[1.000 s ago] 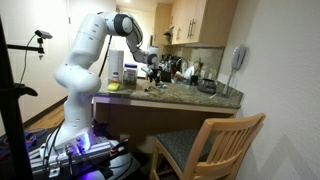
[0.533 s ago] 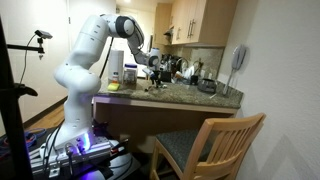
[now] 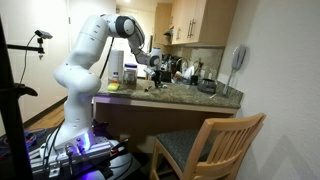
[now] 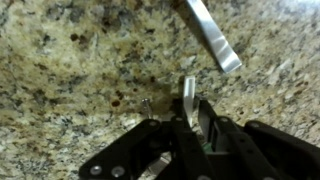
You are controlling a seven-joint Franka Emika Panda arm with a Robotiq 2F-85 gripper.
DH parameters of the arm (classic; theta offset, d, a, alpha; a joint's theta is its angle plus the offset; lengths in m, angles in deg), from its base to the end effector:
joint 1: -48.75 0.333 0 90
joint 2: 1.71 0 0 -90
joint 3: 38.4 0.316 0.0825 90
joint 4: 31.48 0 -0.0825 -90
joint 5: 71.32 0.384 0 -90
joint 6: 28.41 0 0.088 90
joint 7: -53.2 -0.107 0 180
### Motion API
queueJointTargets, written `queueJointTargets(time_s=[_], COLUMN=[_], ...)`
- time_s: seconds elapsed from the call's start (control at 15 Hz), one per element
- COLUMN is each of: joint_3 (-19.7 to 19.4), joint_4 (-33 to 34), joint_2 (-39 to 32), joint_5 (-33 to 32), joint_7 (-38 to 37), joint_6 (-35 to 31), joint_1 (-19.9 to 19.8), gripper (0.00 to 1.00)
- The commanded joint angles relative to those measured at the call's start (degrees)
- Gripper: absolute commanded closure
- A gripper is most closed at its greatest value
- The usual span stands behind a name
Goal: Replace the spoon on the jar with the sponge
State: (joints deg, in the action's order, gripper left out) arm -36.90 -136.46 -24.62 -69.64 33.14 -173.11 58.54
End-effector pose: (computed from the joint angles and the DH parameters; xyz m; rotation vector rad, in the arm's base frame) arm 0.6553 0.1290 0.3443 -2.9932 0.2672 -0.4152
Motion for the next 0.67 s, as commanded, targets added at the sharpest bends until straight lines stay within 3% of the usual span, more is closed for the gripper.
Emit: queueJointTargets(time_s=[0.0,0.33,0.6], joint_3=[-0.13,0.34,0.58], joint_4=[0.02,-0.30,-2.93], joint_2=[-1.29,0.97,8.18], joint_5=[0.05,0.52,1.33], joint_7=[-0.05,1.53,4.94], joint_6=[-0.18,1.77,6.05], joint_1=[-0.01,-0.52,-2.23], gripper=[1.00,0.98,0.98])
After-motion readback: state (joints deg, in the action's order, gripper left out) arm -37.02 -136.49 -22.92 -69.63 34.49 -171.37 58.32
